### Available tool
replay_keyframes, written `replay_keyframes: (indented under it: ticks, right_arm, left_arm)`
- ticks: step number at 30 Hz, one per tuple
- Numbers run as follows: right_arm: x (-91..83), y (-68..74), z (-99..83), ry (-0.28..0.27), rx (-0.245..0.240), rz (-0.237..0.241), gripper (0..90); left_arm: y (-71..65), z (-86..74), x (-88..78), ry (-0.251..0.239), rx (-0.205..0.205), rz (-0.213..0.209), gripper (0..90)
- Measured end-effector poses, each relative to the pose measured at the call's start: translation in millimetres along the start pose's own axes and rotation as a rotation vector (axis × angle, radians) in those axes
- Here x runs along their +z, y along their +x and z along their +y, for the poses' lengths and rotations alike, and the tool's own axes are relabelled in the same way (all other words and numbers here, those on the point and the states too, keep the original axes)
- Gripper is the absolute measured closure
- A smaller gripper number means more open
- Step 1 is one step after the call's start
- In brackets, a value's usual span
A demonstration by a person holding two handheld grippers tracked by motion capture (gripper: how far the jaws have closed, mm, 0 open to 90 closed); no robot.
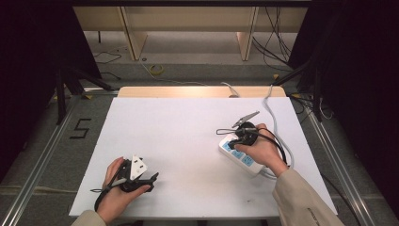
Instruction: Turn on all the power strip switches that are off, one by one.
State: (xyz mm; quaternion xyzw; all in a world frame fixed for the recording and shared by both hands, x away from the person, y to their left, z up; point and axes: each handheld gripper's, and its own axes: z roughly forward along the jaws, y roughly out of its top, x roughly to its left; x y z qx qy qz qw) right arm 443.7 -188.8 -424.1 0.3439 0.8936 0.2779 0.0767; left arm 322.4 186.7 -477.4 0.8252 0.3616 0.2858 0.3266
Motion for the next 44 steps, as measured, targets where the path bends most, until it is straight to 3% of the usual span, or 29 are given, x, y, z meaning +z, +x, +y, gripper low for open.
replay_keyframes:
  ticks: [5,18,32,44]
  right_arm:
    - [-2.1,11.2,-12.5,-0.061,-0.016,0.037,73.0]
    - [-10.9,34.1,-38.8,-0.196,-0.097,0.063,57.7]
    - [-11.0,52.2,-71.2,-0.286,-0.118,0.083,50.1]
    - [-9.1,58.4,-87.0,-0.301,-0.112,0.094,46.1]
  left_arm:
    - [0.3,-0.2,-0.2,0.001,0.000,0.004,23.2]
    - [2.0,-0.9,0.0,0.005,-0.007,0.001,23.0]
    - [3.6,-1.9,0.9,0.007,-0.026,-0.002,22.8]
    - [2.6,-2.2,4.7,0.011,-0.031,-0.021,21.9]
